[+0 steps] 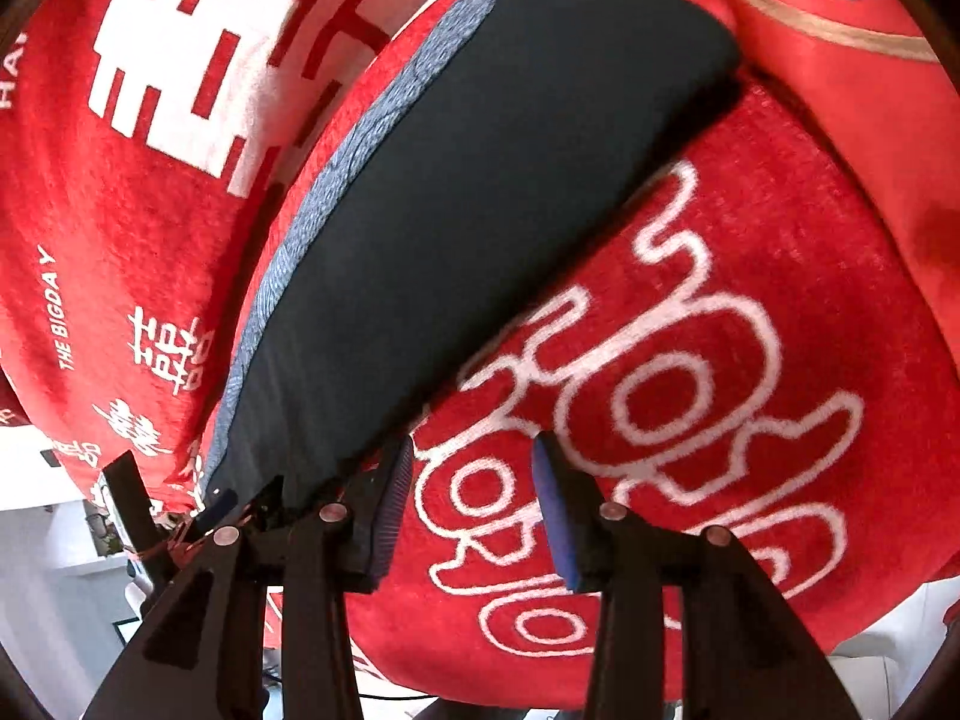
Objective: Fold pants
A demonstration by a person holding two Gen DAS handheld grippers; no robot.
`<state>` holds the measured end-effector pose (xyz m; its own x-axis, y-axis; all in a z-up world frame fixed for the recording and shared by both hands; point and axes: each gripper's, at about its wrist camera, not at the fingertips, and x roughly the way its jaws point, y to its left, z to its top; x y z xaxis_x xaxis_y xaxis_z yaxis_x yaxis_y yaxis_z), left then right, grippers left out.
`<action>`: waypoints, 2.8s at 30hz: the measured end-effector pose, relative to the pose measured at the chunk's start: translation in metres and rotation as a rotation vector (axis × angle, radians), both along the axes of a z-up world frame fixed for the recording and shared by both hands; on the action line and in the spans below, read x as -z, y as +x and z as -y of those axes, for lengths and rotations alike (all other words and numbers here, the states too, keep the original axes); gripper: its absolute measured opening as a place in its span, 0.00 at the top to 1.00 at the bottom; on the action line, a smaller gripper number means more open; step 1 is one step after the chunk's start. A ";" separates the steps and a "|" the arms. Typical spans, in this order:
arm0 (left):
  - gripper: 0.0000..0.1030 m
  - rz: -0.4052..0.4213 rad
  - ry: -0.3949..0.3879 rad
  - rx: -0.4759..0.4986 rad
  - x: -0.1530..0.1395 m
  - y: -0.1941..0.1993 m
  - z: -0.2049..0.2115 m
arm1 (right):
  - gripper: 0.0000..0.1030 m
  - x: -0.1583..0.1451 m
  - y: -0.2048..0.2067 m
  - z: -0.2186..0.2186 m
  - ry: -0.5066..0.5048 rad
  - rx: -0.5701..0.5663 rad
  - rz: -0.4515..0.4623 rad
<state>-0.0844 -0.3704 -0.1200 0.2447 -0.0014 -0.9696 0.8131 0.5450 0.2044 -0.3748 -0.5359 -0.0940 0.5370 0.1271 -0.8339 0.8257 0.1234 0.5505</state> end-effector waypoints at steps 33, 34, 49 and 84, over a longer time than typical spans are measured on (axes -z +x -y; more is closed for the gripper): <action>0.49 -0.137 -0.268 0.092 -0.034 -0.040 0.070 | 0.86 -0.040 0.002 0.057 -0.226 0.148 0.280; 0.49 -0.184 -0.242 0.106 -0.017 -0.049 0.076 | 0.86 -0.049 0.007 0.055 -0.249 0.124 0.272; 0.53 -0.239 -0.337 0.099 -0.034 -0.023 0.021 | 0.86 -0.136 0.112 -0.016 -0.583 -0.281 0.105; 0.29 -0.499 -0.334 -0.010 -0.027 0.098 -0.092 | 0.50 0.009 0.159 -0.117 0.156 0.055 0.217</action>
<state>0.0134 -0.2784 -0.0927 -0.2381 -0.3263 -0.9148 0.7615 0.5220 -0.3843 -0.2155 -0.4189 -0.1031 0.7105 0.2103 -0.6715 0.6897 -0.0188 0.7239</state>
